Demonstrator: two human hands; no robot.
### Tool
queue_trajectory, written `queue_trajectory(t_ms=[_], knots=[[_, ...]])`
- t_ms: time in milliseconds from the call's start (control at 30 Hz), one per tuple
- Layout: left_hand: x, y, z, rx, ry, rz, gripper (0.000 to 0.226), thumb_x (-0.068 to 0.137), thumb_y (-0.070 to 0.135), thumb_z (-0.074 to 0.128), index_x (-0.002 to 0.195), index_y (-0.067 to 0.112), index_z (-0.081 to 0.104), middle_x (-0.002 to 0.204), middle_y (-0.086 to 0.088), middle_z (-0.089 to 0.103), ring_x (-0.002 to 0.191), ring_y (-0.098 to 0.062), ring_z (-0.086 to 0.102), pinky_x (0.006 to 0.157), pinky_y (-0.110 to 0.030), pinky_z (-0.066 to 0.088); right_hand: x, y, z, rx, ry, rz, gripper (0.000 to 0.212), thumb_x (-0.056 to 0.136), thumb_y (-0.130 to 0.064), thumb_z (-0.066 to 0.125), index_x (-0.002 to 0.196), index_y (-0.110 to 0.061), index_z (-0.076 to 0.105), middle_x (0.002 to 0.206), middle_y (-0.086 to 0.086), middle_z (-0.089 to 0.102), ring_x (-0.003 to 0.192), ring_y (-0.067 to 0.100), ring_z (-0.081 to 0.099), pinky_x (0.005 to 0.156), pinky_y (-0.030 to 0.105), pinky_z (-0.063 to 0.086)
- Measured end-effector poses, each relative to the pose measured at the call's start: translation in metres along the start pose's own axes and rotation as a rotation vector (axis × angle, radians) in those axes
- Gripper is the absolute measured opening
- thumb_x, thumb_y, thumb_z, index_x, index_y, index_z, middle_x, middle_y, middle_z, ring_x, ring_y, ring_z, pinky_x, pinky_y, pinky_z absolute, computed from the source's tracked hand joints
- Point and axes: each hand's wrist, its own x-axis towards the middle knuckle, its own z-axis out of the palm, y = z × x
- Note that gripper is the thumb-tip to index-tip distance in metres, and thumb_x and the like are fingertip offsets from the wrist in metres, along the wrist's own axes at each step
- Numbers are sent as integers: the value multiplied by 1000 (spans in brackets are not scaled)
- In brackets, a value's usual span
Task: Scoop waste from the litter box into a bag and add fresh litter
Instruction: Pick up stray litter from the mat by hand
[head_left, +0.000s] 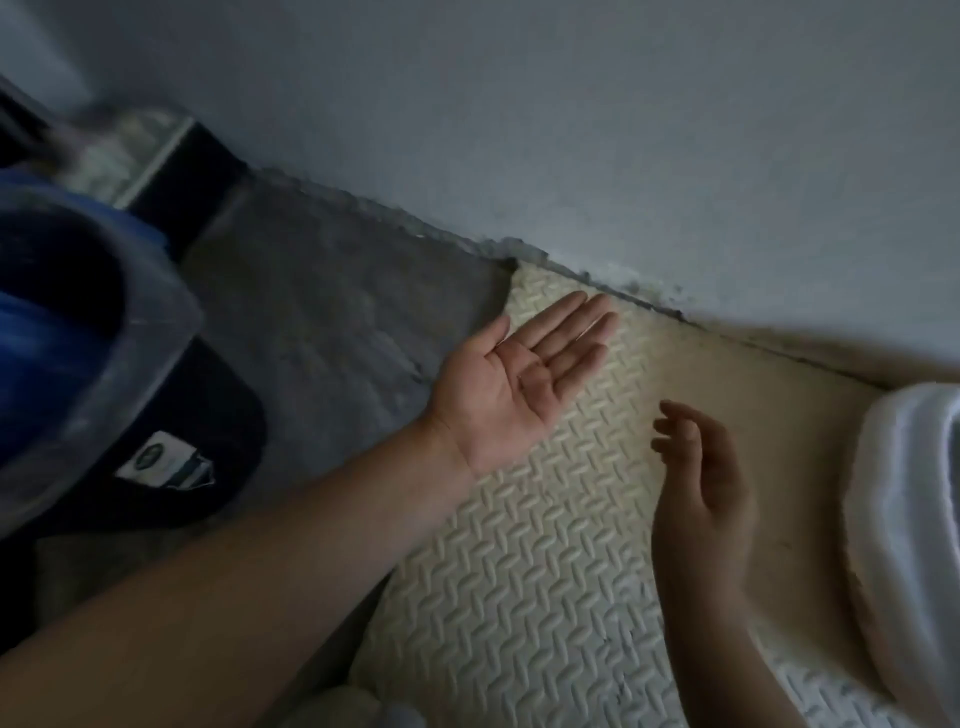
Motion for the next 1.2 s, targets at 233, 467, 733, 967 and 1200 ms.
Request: queue_trajectory(t_ms=[233,467,733,967,1200], knots=[[-77,89,-8,-38,79,382,65,102,38,12,130,-7,49,136,-20,52,129,-28,46,106,-44,37,0,-47,86,136,-358,148,25,101,-28,40,105,-24,64,105,-5,68,99,10,64,90,37,50],[-184,156,11,-74,107,765,56,100,32,23,129,-8,50,133,-23,54,125,-32,50,106,-45,39,-17,-77,146,173,-500,148,21,98,-28,46,96,-24,67,100,-2,69,98,16,65,94,42,49],[-243,214,-1,93,417,1016,58,102,39,19,131,-2,47,136,-15,52,132,-27,42,109,-39,31,-49,-126,199,181,-686,73,24,99,-29,43,98,-23,66,101,-2,69,97,14,65,86,32,49],[-251,226,-14,897,872,912,90,78,77,18,149,23,28,156,7,26,144,-8,21,117,-30,17,-69,-146,225,130,-771,-49,28,99,-34,41,86,-33,66,89,-19,69,93,6,64,88,36,50],[-252,224,-12,725,644,888,55,102,43,8,149,21,24,156,6,25,140,0,21,95,-10,29,-79,-150,233,66,-772,-176,23,99,-36,41,98,-35,64,103,-17,66,99,0,61,95,38,48]])
